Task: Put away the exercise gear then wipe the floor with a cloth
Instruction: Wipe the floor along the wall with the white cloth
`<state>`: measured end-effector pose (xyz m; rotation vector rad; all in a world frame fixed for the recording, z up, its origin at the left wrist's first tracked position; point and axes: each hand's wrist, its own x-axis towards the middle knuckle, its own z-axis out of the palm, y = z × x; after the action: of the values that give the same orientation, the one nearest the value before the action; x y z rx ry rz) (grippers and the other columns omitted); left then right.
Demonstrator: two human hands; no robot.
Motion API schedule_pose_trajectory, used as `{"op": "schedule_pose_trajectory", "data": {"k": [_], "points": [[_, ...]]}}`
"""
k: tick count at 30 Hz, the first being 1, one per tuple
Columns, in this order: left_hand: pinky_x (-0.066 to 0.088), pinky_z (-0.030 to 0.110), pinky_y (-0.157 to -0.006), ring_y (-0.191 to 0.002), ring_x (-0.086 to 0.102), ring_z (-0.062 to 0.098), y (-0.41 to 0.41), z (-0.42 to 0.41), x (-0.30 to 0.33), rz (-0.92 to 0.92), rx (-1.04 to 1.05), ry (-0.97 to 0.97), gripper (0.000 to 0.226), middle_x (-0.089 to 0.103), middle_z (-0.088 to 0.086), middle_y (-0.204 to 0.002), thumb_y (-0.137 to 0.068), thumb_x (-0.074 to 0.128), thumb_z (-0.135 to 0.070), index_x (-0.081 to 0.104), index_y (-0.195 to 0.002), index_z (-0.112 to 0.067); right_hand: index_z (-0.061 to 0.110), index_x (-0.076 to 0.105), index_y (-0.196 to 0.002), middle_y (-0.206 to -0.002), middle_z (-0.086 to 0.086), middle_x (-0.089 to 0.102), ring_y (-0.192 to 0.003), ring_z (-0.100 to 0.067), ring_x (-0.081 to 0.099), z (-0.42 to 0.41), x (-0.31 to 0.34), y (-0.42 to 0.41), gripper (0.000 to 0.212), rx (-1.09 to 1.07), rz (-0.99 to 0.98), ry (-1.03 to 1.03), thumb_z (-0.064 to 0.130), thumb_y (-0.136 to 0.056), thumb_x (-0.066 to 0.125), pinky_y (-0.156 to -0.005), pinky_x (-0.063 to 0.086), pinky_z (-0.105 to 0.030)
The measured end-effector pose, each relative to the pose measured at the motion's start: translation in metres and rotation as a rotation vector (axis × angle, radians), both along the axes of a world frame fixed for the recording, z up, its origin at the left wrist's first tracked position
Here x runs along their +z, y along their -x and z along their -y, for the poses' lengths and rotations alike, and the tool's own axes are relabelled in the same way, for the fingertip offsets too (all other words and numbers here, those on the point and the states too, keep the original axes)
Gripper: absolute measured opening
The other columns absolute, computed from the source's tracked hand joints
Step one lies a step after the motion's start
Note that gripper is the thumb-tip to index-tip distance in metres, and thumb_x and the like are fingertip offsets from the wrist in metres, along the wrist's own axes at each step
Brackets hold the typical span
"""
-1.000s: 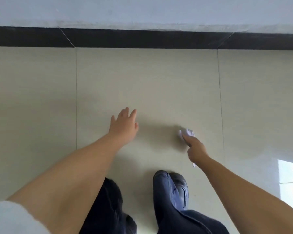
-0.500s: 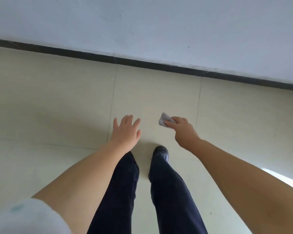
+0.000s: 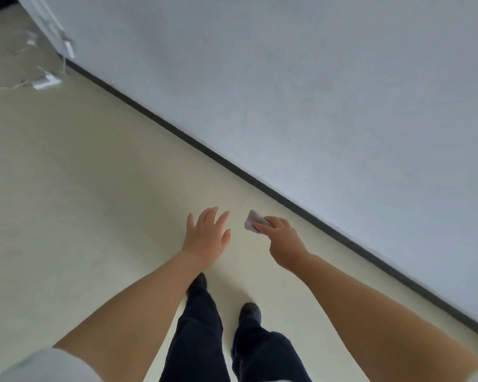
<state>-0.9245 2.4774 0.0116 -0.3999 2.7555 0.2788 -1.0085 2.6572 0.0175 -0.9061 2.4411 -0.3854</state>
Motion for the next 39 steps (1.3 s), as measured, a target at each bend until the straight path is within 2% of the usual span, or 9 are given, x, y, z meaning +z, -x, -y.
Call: {"op": "schedule_pose_trajectory", "data": {"k": [6, 10, 17, 23, 28, 35, 39], "points": [[0.012, 0.05, -0.116, -0.144, 0.016, 0.017, -0.075, 0.06, 0.058, -0.11, 0.302, 0.117, 0.05, 0.021, 0.003, -0.155, -0.101, 0.028, -0.039, 0.021, -0.149, -0.027, 0.032, 0.04, -0.141, -0.147, 0.007, 0.034, -0.136, -0.021, 0.025, 0.099, 0.051, -0.022, 0.076, 0.284, -0.072, 0.119, -0.016, -0.082, 0.036, -0.112, 0.027, -0.031], [0.012, 0.048, -0.116, -0.144, 0.017, 0.016, -0.149, 0.107, 0.094, -0.186, 0.542, 0.166, 0.049, 0.024, 0.002, -0.155, -0.1, 0.03, -0.039, 0.025, -0.148, -0.027, 0.027, 0.041, -0.141, -0.146, 0.004, 0.037, -0.134, -0.021, 0.028, 0.181, 0.085, -0.055, 0.075, 0.523, -0.148, 0.218, -0.016, -0.08, 0.036, -0.111, 0.028, -0.033], [0.01, 0.049, -0.117, -0.145, 0.014, 0.015, -0.276, 0.205, 0.145, -0.258, 0.802, 0.257, 0.05, 0.021, 0.001, -0.156, -0.101, 0.029, -0.039, 0.022, -0.148, -0.028, 0.026, 0.041, -0.142, -0.148, 0.003, 0.035, -0.135, -0.022, 0.027, 0.329, 0.132, -0.161, 0.075, 0.776, -0.23, 0.351, -0.014, -0.077, 0.037, -0.11, 0.028, -0.037], [0.011, 0.047, -0.116, -0.144, 0.017, 0.016, -0.377, 0.288, 0.169, -0.283, 0.893, 0.303, 0.05, 0.023, 0.002, -0.155, -0.101, 0.029, -0.038, 0.022, -0.148, -0.026, 0.025, 0.041, -0.141, -0.146, 0.001, 0.037, -0.134, -0.024, 0.03, 0.432, 0.153, -0.268, 0.073, 0.855, -0.264, 0.409, -0.011, -0.078, 0.04, -0.108, 0.033, -0.038], [0.012, 0.047, -0.115, -0.143, 0.02, 0.019, -0.429, 0.352, 0.188, -0.302, 0.932, 0.322, 0.049, 0.025, 0.004, -0.154, -0.1, 0.03, -0.037, 0.025, -0.147, -0.025, 0.021, 0.044, -0.139, -0.143, -0.004, 0.04, -0.129, -0.029, 0.034, 0.5, 0.17, -0.32, 0.068, 0.885, -0.313, 0.431, -0.011, -0.079, 0.041, -0.104, 0.035, -0.04], [0.013, 0.048, -0.115, -0.141, 0.022, 0.021, -0.441, 0.452, 0.196, -0.321, 0.948, 0.33, 0.048, 0.027, 0.006, -0.152, -0.1, 0.031, -0.036, 0.027, -0.146, -0.024, 0.021, 0.045, -0.137, -0.143, -0.004, 0.04, -0.129, -0.029, 0.034, 0.603, 0.188, -0.333, 0.067, 0.931, -0.399, 0.439, -0.012, -0.078, 0.042, -0.102, 0.036, -0.04], [0.013, 0.048, -0.116, -0.142, 0.021, 0.02, -0.428, 0.543, 0.199, -0.335, 0.918, 0.363, 0.049, 0.026, 0.006, -0.153, -0.1, 0.031, -0.037, 0.026, -0.147, -0.024, 0.019, 0.046, -0.136, -0.141, -0.005, 0.041, -0.128, -0.029, 0.035, 0.692, 0.194, -0.319, 0.068, 0.915, -0.418, 0.48, -0.013, -0.076, 0.041, -0.102, 0.036, -0.04]]}}
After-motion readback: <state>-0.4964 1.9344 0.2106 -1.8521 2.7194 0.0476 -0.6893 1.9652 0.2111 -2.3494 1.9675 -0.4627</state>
